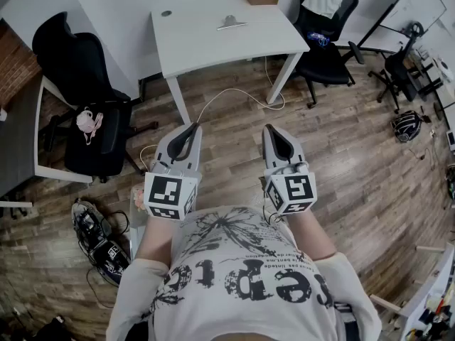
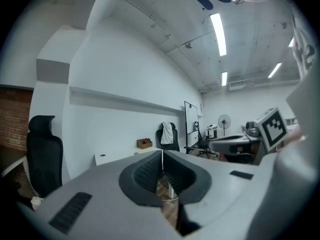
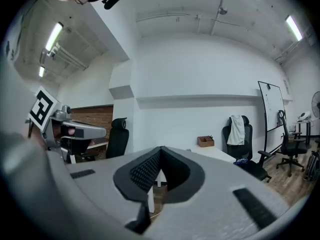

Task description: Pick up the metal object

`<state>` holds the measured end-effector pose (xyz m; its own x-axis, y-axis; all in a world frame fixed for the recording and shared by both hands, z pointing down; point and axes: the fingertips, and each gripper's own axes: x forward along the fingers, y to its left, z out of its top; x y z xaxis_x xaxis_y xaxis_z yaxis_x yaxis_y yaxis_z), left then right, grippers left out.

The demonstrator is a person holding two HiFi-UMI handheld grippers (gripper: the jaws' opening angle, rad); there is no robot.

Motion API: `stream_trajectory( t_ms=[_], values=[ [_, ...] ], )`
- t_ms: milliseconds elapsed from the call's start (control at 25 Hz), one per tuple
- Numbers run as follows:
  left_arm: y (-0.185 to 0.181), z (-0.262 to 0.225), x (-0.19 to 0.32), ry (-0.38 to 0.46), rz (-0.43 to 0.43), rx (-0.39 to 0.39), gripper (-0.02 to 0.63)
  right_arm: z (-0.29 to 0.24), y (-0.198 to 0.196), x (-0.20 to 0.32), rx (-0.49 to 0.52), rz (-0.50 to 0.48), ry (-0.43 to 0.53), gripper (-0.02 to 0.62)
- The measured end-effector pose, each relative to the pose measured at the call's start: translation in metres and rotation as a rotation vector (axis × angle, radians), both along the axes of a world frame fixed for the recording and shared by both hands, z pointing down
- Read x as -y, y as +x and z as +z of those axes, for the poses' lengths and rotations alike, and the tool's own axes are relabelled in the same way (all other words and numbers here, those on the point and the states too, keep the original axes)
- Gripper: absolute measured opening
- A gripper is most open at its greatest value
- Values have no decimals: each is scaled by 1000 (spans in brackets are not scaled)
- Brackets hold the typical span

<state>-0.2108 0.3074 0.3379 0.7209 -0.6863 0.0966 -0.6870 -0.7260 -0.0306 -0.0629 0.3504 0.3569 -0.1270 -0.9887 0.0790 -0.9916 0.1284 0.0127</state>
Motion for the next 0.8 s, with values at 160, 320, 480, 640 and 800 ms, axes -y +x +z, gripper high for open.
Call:
stream_trajectory(
  t_ms=[160,320,480,640,800],
  values=[
    [-1,-1,11,0,-7,-4,11,0,-2,8,-2,-3,0,-9],
    [2,-2,14,1,0,-4,11,0,-1,12,-4,-5,-1,-9],
    [1,0,19,-4,2,-10,11,2,-1,17,6,6,-2,-9],
    [1,3,25,-19,-1,-13,11,1,4,23,10,36,-2,-9],
    [4,15,31,-48,-14,-7,11,10,11,29,21,38,-28,-9]
  ],
)
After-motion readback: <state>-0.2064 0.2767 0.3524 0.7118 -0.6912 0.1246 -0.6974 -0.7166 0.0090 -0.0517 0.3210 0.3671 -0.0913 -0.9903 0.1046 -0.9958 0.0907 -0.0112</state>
